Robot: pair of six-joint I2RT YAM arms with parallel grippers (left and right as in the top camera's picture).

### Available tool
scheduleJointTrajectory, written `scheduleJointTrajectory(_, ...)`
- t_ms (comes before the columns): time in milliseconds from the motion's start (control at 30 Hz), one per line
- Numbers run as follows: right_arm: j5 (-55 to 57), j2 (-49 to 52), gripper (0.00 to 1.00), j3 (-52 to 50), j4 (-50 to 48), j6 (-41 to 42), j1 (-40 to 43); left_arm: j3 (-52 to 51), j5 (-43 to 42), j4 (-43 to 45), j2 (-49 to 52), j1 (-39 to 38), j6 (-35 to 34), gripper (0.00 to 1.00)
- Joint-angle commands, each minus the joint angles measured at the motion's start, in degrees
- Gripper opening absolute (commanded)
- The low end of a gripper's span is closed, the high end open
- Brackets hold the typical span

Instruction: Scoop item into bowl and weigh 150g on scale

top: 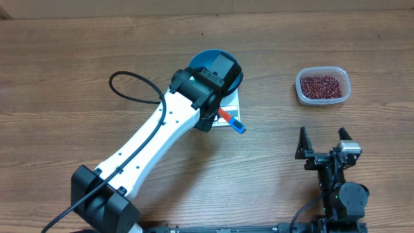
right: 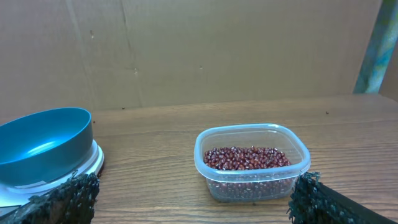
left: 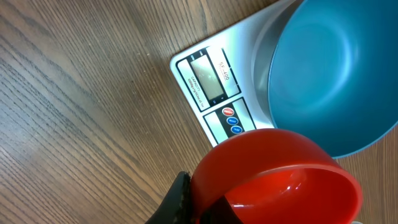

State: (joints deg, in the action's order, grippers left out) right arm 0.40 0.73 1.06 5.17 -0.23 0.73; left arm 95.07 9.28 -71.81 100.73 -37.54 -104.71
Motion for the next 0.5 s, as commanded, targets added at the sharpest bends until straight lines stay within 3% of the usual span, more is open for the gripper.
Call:
scheduleJointTrajectory(0,0.1,-0.6,1.0,-0.6,-0.3,-0.3,0.2,0.9,1.4,-0.2,-0.6,-0.7,-1.0,0.04)
scheduleJointTrajectory(467,0.1,-0.6,1.0,-0.6,-0.3,-0.3,0.2,0.9,-0.3,1.2,-0.5,-0.7,-1.0,0.04)
